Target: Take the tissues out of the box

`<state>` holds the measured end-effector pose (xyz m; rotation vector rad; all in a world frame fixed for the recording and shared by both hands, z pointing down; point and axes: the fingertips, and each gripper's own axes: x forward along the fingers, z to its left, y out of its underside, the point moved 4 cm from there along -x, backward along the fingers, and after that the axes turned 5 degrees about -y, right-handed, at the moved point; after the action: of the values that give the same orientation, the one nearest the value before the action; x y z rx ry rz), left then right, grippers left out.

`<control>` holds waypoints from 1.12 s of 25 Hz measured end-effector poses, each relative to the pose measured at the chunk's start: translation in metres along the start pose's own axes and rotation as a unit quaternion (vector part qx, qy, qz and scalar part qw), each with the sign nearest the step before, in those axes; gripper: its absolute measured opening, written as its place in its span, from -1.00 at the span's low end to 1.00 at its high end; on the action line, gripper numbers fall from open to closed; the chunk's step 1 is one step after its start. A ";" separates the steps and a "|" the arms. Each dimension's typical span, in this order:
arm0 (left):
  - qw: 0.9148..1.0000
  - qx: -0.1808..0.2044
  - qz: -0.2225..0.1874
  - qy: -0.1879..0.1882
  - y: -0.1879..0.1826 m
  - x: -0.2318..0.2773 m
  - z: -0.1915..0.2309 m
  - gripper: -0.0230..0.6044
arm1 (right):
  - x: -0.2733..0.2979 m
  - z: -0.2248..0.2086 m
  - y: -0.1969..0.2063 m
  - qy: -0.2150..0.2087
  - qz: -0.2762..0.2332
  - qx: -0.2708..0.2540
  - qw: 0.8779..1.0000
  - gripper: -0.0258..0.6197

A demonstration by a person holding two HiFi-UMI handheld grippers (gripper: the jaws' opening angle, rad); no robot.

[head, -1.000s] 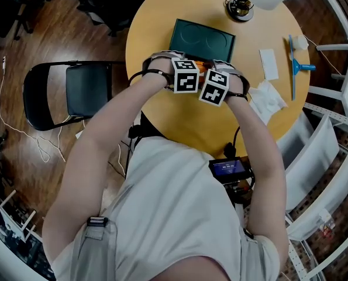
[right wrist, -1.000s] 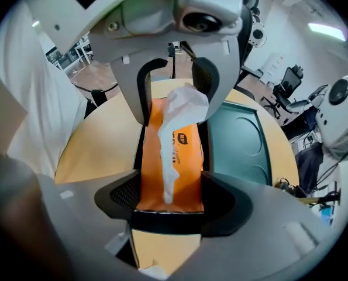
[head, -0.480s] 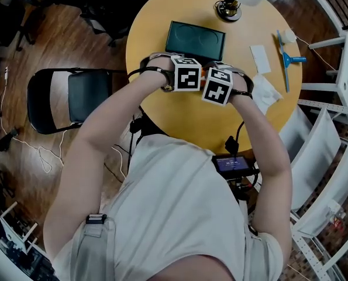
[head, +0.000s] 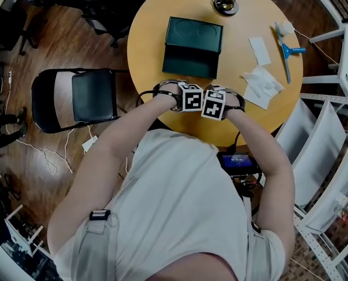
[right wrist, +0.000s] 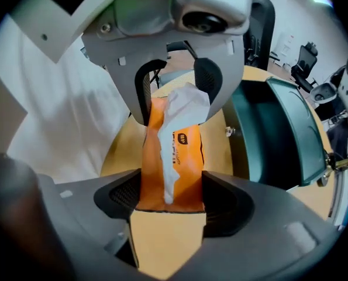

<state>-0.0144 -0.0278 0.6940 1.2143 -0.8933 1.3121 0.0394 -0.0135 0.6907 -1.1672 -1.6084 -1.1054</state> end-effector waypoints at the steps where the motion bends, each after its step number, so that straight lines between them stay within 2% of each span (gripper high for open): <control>1: 1.000 0.002 0.000 -0.004 0.000 0.009 -0.001 0.04 | 0.008 0.000 0.003 0.004 0.003 0.000 1.000 0.03; 7: 1.000 0.001 -0.017 -0.013 -0.001 0.014 -0.003 0.15 | 0.015 0.002 0.003 0.008 0.016 -0.019 1.000 0.16; 10: 1.000 0.008 -0.023 -0.015 0.001 0.006 -0.006 0.31 | 0.004 0.007 0.001 0.005 0.001 -0.022 1.000 0.30; 12: 0.999 0.011 -0.031 -0.022 0.007 -0.007 -0.008 0.50 | -0.011 0.011 0.002 0.006 -0.021 -0.022 1.000 0.34; 15: 0.994 -0.014 -0.094 -0.060 0.015 -0.043 -0.006 0.52 | -0.040 0.013 0.006 0.030 -0.071 -0.025 0.997 0.32; 17: 0.982 -0.050 -0.161 -0.086 0.018 -0.073 -0.004 0.47 | -0.070 0.012 0.006 0.067 -0.133 -0.017 0.989 0.03; 19: 0.965 -0.085 -0.228 -0.098 0.018 -0.099 -0.003 0.37 | -0.103 0.009 0.004 0.107 -0.211 0.007 0.972 -0.35; 21: 0.942 -0.112 -0.300 -0.104 0.016 -0.124 -0.003 0.24 | -0.132 0.009 0.002 0.134 -0.277 0.026 0.951 -0.49; 23: 0.908 -0.132 -0.385 -0.102 0.009 -0.151 -0.009 0.17 | -0.157 0.014 0.000 0.150 -0.333 0.034 0.930 -0.53; 25: 0.867 -0.138 -0.466 -0.105 -0.001 -0.179 -0.017 0.08 | -0.182 0.025 -0.002 0.157 -0.396 0.038 0.904 -0.58; 27: 0.832 -0.128 -0.527 -0.119 -0.009 -0.203 -0.029 0.02 | -0.204 0.038 -0.002 0.157 -0.460 0.040 0.873 -0.63; 28: 0.817 -0.121 -0.549 -0.127 -0.012 -0.214 -0.033 -0.01 | -0.214 0.043 -0.001 0.155 -0.488 0.040 0.858 -0.63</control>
<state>-0.0305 -0.0395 0.4779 1.3696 -0.3531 0.0953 0.0780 -0.0208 0.4756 -0.0026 -1.9744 -1.7051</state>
